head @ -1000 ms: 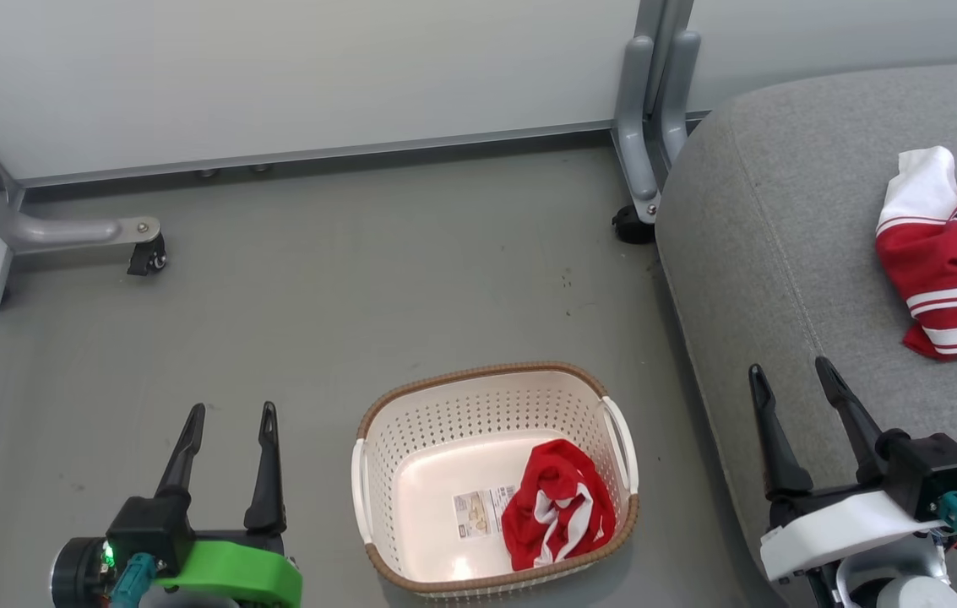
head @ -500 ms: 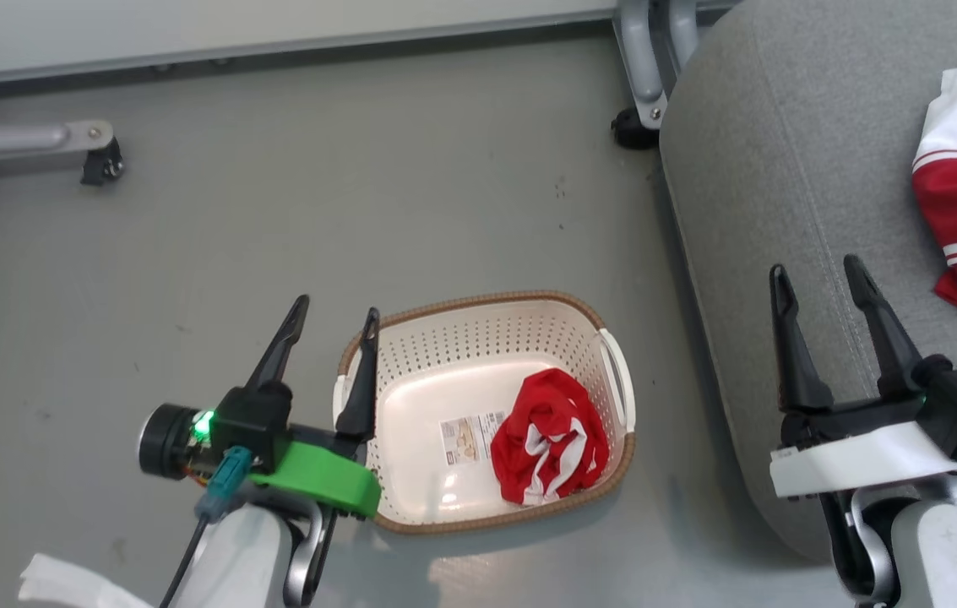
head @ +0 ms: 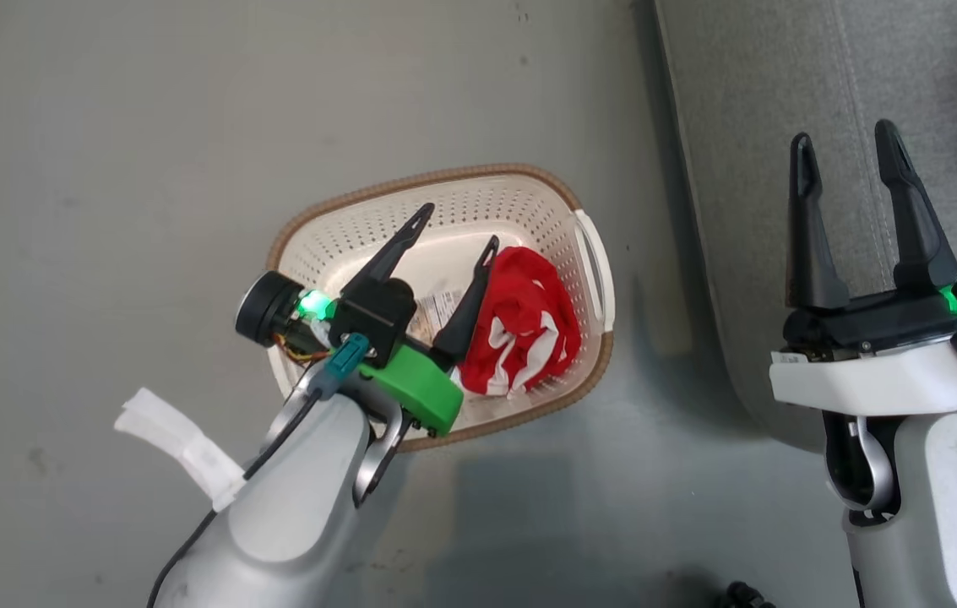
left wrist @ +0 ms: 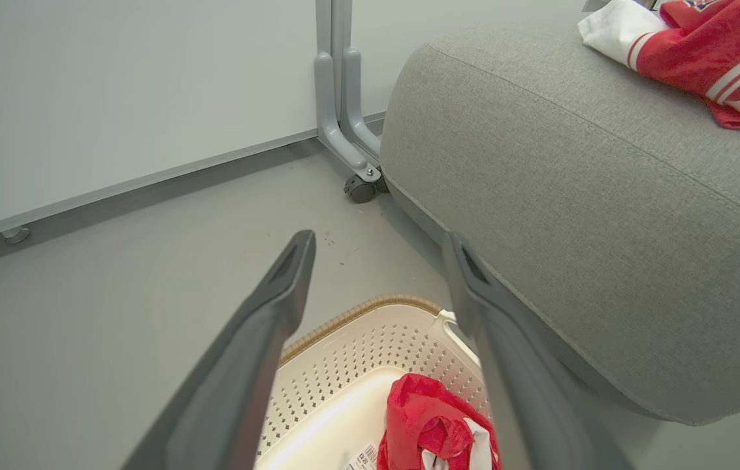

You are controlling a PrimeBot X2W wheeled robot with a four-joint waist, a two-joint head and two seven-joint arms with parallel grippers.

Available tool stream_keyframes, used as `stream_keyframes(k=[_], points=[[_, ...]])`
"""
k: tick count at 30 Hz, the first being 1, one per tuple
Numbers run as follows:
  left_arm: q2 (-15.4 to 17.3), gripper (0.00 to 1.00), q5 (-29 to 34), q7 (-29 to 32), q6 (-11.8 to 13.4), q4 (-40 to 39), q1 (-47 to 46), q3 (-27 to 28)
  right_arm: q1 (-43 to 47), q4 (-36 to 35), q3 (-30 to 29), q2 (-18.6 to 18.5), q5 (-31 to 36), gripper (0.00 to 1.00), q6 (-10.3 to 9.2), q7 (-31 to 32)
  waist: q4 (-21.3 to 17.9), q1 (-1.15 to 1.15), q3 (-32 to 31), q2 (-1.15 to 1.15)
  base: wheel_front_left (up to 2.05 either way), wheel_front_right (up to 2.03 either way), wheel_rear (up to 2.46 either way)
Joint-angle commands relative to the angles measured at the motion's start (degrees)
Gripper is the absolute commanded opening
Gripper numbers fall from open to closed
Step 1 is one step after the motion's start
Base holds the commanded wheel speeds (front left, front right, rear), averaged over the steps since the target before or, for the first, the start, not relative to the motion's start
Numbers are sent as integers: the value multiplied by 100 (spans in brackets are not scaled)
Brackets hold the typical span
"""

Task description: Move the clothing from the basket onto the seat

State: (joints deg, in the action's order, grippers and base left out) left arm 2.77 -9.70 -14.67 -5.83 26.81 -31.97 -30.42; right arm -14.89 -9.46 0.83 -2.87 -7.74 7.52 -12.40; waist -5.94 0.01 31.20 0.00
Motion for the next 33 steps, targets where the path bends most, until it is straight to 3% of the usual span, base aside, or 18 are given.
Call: stream_keyframes(k=[1,10,18,26,33], points=[[29,100,-60,21,-20,109,-267,-112,-149,-8,26,-3,-51,100,-5,-70,-491,-1,932,0,0,0,0],[33,100,-603,239,49,941,-1185,-960,-459,-101,239,-2,-171,100,-6,-236,-811,-1,1814,0,0,0,0],[31,100,-1105,466,76,1861,-1868,-1303,-582,-34,434,-2,-359,100,-6,-278,-1083,-1,2335,0,0,0,0],[37,100,-1424,578,138,2986,-2463,-1201,-691,-94,618,-2,-605,100,-5,-285,-1301,-1,2695,0,0,0,0],[125,100,-1589,703,43,3828,-2824,-1104,-752,-108,706,-2,-727,100,-6,-286,-1427,-1,2873,0,0,0,0]])
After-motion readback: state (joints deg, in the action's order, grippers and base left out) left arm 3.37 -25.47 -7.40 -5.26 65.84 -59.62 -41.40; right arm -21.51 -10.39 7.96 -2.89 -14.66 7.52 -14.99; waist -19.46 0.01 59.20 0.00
